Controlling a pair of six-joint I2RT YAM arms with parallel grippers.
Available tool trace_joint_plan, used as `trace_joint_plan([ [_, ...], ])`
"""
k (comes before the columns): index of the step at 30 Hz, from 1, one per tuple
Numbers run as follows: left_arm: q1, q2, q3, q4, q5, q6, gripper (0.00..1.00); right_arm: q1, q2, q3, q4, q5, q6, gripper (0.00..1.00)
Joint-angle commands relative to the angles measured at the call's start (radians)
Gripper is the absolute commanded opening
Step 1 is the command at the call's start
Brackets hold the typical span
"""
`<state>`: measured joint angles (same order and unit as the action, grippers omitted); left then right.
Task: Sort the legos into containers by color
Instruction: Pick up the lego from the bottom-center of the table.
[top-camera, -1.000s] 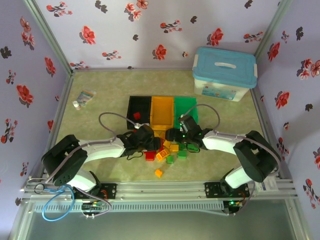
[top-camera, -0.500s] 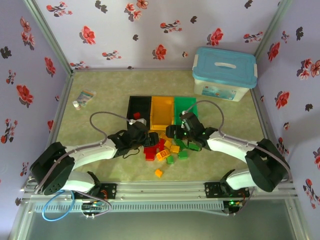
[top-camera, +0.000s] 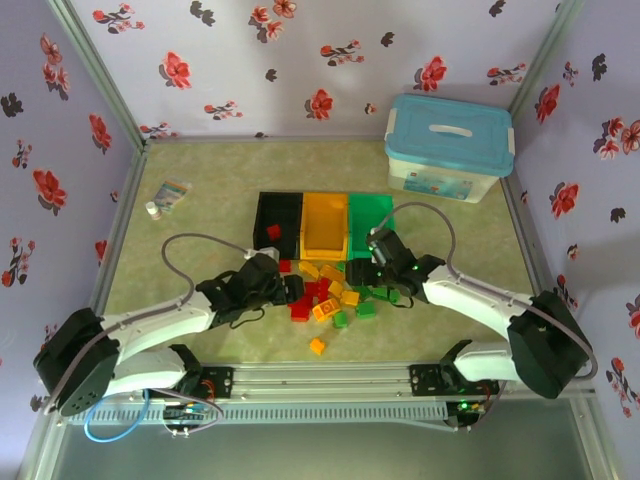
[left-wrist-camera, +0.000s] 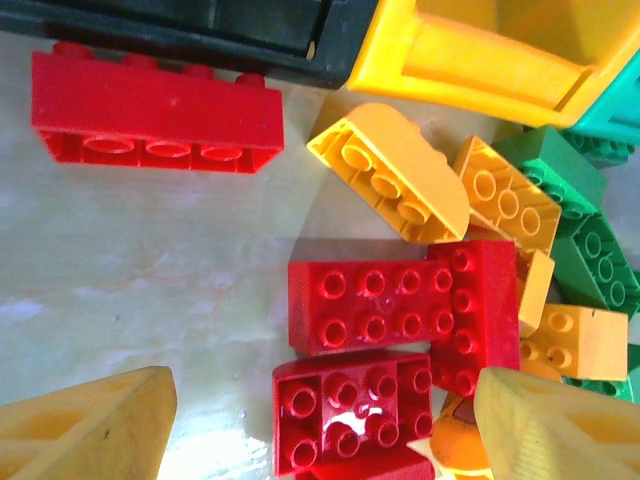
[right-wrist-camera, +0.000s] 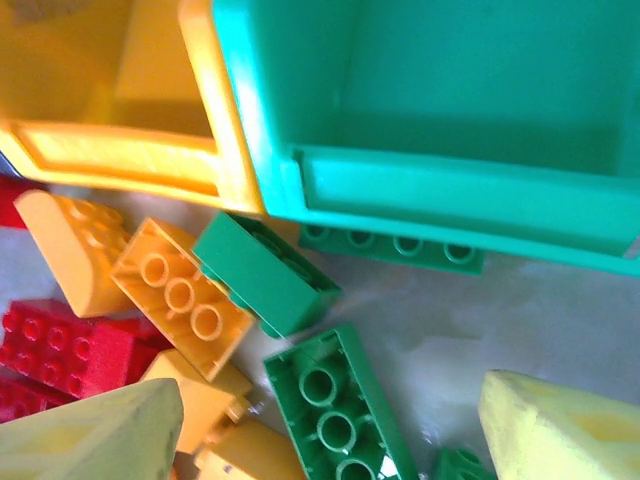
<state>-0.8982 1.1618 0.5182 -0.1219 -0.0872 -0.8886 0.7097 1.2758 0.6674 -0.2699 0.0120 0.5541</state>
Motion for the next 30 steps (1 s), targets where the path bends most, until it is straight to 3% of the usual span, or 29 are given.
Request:
trace_joint_plan([
  [1, -0.03, -0.03, -0.018, -0.061, -0.031, -0.015, 0.78, 0.005, -0.004, 0.028, -0.086, 0.021, -0.041, 0.73],
  [5, -0.09, -0.045, -0.018, -0.093, -0.055, -0.033, 0.76, 0.008, 0.018, 0.034, -0.104, -0.013, -0.048, 0.65],
  [9, -0.139, -0.074, -0.03, -0.119, -0.083, -0.055, 0.75, 0.044, -0.011, 0.027, -0.122, -0.023, -0.062, 0.66],
  [17, -0.168, -0.138, -0.05, -0.146, -0.083, -0.058, 0.71, 0.2, -0.118, 0.048, -0.298, 0.093, -0.02, 0.66],
  [21, -0.192, -0.138, -0.051, -0.183, -0.102, -0.067, 0.71, 0.275, -0.163, 0.042, -0.314, 0.093, 0.039, 0.63],
  [30, -0.22, -0.173, -0.084, -0.153, -0.118, -0.096, 0.7, 0.428, -0.017, 0.071, -0.264, 0.098, 0.134, 0.62],
])
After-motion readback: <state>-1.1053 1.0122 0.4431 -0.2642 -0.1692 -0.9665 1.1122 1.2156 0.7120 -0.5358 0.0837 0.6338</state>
